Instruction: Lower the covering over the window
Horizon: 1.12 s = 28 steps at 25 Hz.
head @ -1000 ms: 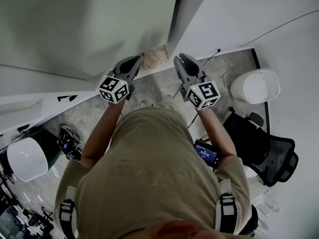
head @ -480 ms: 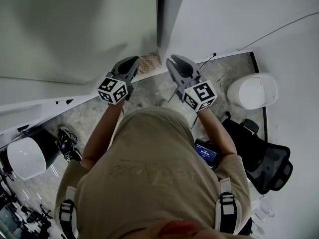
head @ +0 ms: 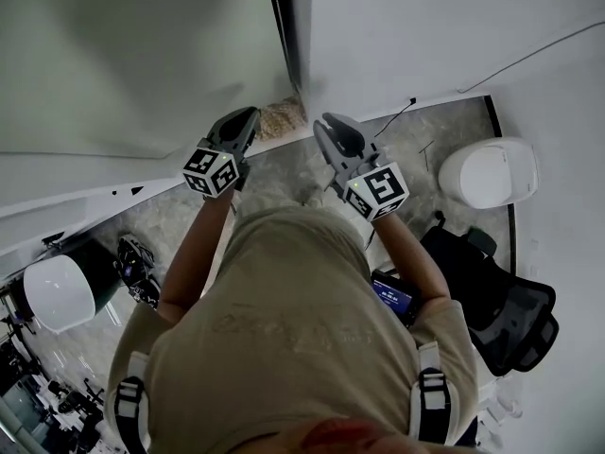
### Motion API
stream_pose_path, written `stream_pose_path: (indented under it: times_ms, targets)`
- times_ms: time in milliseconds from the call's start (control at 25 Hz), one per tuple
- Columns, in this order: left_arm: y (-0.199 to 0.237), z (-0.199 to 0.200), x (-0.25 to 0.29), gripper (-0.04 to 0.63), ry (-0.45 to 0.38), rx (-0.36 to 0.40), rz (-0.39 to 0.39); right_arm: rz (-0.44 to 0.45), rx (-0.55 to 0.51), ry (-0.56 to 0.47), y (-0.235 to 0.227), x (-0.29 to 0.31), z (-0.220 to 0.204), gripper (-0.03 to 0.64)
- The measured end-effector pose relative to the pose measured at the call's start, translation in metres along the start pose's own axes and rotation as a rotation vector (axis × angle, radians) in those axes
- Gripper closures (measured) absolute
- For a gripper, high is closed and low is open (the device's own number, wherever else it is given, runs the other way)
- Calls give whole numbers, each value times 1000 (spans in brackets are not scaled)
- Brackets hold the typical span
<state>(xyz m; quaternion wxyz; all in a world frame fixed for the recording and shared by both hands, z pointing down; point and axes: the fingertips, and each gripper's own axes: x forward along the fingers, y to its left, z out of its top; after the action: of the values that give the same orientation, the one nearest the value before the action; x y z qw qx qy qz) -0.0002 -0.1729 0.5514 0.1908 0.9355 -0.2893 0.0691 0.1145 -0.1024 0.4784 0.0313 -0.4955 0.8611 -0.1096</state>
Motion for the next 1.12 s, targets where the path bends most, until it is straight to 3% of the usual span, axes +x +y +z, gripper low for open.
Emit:
stream_pose_path:
  times_ms: [280,600,880,1120]
  targets:
    - [28,17,20,569,-16,14,5,-28,74,-16,-8,-2,-4,551]
    - [32,75,63,569,-42,75,-189,-70,72,-18,7,52,5,551]
    - [144,71,122,568,-11,93,-295,-132,21,14,8,178,-32,551]
    - [99,106,125,568,1,161,-333,-161,5,-65,20,148,12,551]
